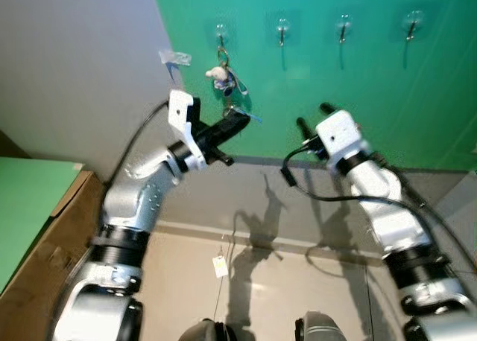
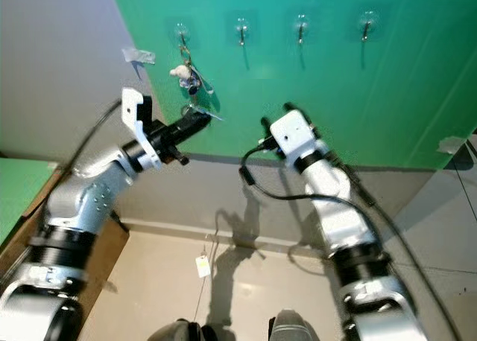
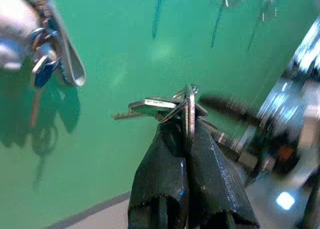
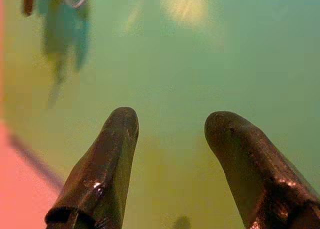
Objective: Hang keys on a hook
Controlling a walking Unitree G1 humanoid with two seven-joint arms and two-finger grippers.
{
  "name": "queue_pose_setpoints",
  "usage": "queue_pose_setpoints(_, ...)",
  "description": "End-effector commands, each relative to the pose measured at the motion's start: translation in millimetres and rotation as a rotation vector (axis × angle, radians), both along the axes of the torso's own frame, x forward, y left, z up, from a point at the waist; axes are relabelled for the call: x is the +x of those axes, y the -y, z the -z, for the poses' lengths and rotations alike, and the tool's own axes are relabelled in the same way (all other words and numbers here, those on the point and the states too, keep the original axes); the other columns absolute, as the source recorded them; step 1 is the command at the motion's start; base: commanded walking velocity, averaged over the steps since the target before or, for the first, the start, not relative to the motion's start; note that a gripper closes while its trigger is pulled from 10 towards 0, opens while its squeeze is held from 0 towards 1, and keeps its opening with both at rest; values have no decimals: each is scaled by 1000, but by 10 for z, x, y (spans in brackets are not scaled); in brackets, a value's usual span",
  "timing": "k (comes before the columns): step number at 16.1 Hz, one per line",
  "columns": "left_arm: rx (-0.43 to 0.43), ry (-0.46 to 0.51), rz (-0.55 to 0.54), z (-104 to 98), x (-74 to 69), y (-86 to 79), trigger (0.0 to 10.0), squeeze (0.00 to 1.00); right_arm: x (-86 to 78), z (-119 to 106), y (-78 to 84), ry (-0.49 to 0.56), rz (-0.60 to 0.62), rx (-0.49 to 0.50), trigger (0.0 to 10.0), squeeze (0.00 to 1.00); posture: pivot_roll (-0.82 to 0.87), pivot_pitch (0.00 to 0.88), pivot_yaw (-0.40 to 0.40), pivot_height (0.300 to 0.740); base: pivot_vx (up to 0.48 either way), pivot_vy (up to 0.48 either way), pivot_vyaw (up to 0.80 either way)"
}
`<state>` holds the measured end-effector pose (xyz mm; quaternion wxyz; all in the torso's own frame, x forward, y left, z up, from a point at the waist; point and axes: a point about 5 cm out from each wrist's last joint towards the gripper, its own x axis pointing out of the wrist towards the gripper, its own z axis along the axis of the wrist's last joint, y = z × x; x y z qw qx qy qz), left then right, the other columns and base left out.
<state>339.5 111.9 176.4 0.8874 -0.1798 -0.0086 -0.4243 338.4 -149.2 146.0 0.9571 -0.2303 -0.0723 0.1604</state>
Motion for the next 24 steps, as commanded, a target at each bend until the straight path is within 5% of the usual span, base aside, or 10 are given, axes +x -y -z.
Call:
queue_pose_setpoints(1, -44, -5, -29, -54, 3, -81, 0, 0, -11, 4, -3, -23, -2, 38, 10000, 0, -248, 75, 146, 717, 0, 0, 0)
queue_pose_setpoints(7, -222, -18, 86, -291, -55, 31, 0, 0, -39, -63, -125, -12, -37, 142, 10000, 0, -252, 72, 158, 717, 0, 0, 0)
queue_pose_setpoints(13, -257, -51, 345, -424, -215, 281, 0, 0, -58, -50, -181, -18, -59, 143, 10000, 0, -251, 58, 157, 717, 0, 0, 0)
queue_pose_setpoints(16, -399, -80, 402, -545, -240, 258, 0, 0, -75, -32, -185, -24, -62, 145, 10000, 0, -254, 55, 160, 717, 0, 0, 0)
queue_pose_setpoints(21, -457, -80, 478, -649, -321, 255, 0, 0, -93, -27, -214, -26, -66, 164, 10000, 0, -254, 59, 162, 717, 0, 0, 0)
queue_pose_setpoints(23, -444, -85, 479, -652, -333, 253, 0, 0, -71, -106, -218, -28, -38, 293, 10000, 0, -251, 63, 162, 717, 0, 0, 0)
queue_pose_setpoints(24, -437, -85, 481, -645, -348, 243, 0, 0, -29, -230, -155, -18, 7, 441, 10000, 0, -251, 65, 162, 717, 0, 0, 0)
